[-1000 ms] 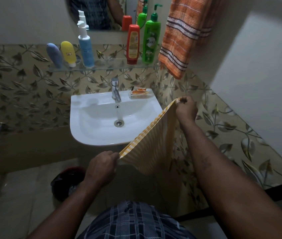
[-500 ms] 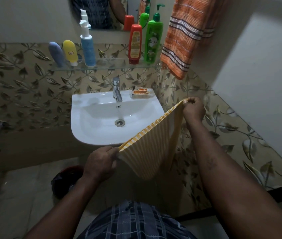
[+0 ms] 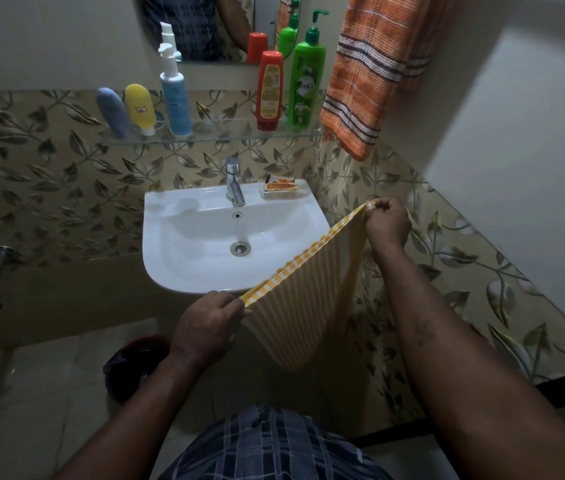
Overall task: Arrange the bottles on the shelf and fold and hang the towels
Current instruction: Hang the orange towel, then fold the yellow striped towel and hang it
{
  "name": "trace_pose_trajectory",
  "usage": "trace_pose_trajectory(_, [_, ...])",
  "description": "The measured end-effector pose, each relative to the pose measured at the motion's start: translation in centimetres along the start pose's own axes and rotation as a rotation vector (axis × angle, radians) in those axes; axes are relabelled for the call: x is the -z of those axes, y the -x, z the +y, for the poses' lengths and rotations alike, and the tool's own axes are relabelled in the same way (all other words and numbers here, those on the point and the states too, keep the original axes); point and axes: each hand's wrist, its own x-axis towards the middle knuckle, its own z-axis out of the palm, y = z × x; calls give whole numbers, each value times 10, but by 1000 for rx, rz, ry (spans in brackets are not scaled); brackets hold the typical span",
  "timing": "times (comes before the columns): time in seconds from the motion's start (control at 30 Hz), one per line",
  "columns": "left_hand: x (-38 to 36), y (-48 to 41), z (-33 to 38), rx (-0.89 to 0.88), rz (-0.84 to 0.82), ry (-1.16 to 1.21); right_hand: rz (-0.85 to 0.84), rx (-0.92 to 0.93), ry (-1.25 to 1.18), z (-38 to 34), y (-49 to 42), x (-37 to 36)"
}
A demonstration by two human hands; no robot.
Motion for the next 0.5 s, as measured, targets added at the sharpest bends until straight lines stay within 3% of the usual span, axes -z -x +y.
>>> trace_pose_trajectory(0.27, [8, 1, -15, 219, 69, 77, -41, -2, 26, 6, 5, 0])
trace_pose_trajectory(0.5, [25, -13, 1, 645, 164, 314, -35, -28, -9, 10, 12, -1])
